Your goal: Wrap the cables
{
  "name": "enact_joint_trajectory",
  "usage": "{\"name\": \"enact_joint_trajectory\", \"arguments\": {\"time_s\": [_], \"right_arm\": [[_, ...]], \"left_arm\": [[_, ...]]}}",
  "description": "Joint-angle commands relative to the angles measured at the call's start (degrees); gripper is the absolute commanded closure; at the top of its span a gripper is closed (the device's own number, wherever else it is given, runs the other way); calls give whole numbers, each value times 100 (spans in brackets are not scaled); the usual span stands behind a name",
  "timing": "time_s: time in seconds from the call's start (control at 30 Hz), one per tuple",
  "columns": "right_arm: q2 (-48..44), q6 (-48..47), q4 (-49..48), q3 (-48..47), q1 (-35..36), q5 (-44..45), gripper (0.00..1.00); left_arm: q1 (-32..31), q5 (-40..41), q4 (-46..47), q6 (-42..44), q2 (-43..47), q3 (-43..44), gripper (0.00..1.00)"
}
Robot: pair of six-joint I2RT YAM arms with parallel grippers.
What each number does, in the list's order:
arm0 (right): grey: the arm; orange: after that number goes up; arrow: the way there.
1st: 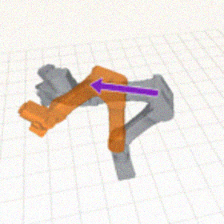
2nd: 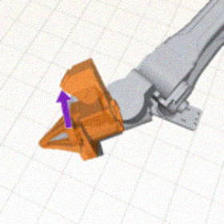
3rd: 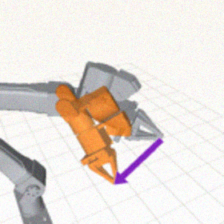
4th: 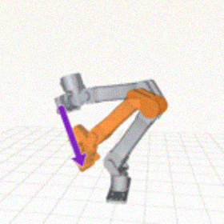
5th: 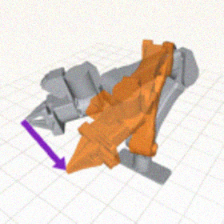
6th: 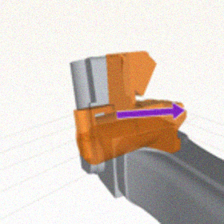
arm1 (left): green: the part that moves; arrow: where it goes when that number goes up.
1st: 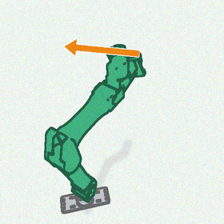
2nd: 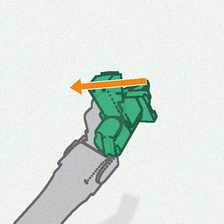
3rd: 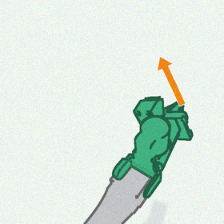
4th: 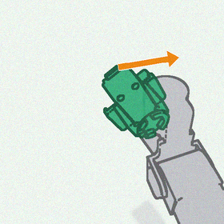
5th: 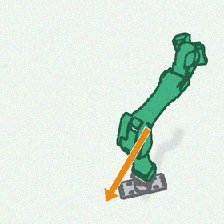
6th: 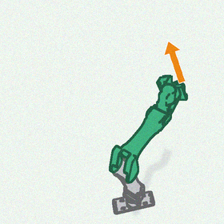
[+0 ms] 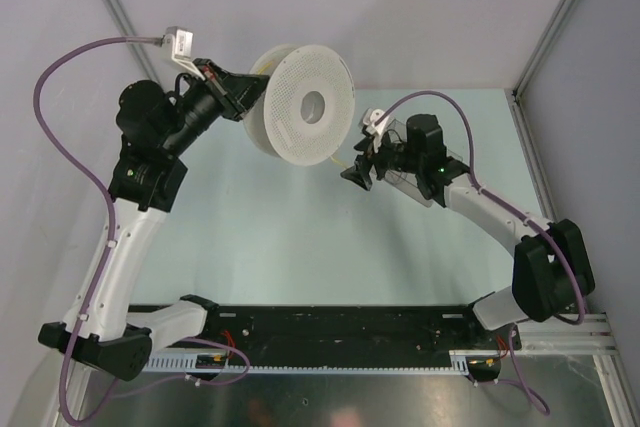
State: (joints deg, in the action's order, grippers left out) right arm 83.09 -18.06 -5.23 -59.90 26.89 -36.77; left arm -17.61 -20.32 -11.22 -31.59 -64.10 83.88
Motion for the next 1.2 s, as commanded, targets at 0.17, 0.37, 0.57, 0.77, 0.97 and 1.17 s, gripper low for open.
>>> {"name": "enact_joint_trajectory", "arguments": {"time_s": [0.17, 0.37, 0.57, 0.77, 0.97, 1.17], "right_arm": [[399, -36, -161, 3, 250, -281, 57], [410, -7, -222, 5, 229, -372, 94], [167, -177, 254, 222, 296, -371, 100], [-644, -968, 1207, 363, 1110, -247, 100], [-1380, -1860, 1661, 312, 2350, 450, 100], [-1357, -2238, 1457, -343, 2716, 1489, 100]], "left_arm": [[163, -57, 757, -235, 174, 450, 100], [292, 345, 757, -354, 206, 369, 100], [419, 1664, 606, -379, 249, 24, 100], [428, 2730, 233, -470, 37, -361, 100], [401, 3317, 44, -209, -362, -648, 100], [60, 3102, 38, 769, -555, -1320, 100]]}}
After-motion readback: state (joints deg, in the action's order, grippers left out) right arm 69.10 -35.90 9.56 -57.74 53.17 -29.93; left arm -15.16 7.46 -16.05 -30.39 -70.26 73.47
